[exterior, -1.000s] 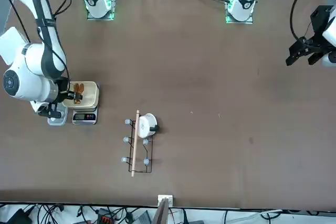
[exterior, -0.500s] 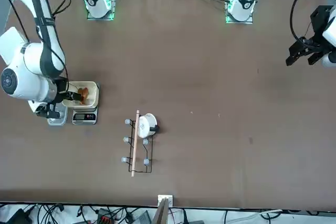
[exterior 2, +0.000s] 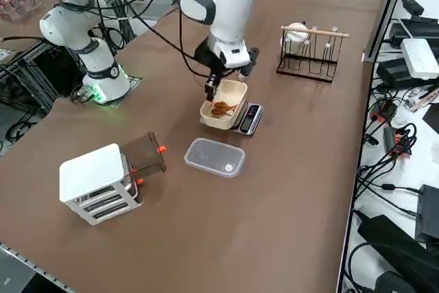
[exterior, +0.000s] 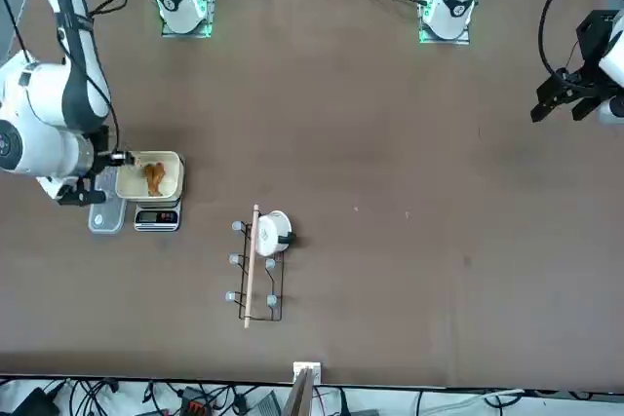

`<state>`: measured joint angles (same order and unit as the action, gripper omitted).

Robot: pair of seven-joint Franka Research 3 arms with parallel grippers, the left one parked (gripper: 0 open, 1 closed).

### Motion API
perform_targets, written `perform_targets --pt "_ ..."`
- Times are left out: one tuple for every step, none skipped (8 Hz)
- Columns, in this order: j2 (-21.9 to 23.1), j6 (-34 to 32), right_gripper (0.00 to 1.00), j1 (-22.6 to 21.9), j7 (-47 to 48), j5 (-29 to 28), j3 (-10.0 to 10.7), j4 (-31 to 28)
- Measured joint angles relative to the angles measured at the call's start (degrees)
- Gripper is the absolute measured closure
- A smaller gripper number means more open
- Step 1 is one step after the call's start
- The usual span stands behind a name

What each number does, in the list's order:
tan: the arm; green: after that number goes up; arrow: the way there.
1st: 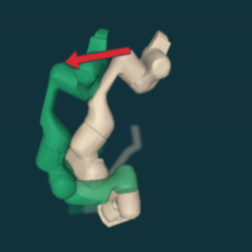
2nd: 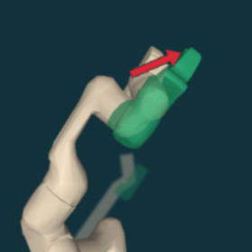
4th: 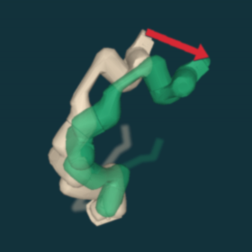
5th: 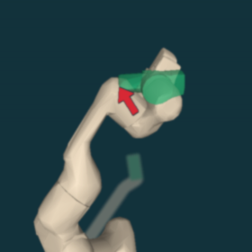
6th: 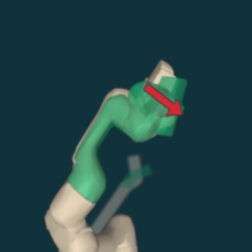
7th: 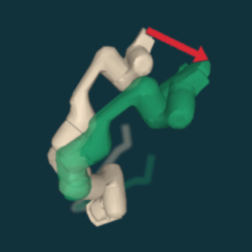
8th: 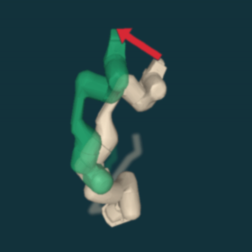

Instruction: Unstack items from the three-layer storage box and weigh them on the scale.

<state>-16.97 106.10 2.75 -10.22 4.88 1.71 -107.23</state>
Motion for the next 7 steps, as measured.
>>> perform_targets --pt "0.4 -1.3 0.96 0.9 -6.4 1.6 0.1 0.0" --pt "0.4 -1.8 0.98 3.0 -14.4 3.2 0.2 0.0" --pt "0.3 -1.8 0.98 5.7 -22.4 6.0 0.4 -0.1" --pt "0.2 -1.7 0.98 8.4 -28.1 9.5 0.5 -0.5" --pt "0.2 -0.7 0.98 10.3 -31.5 11.8 0.6 -1.7" --pt "0.2 1.1 0.98 11.1 -32.9 12.9 0.6 -3.0" --pt "0.2 2.6 0.98 11.2 -33.2 13.2 0.5 -4.1"
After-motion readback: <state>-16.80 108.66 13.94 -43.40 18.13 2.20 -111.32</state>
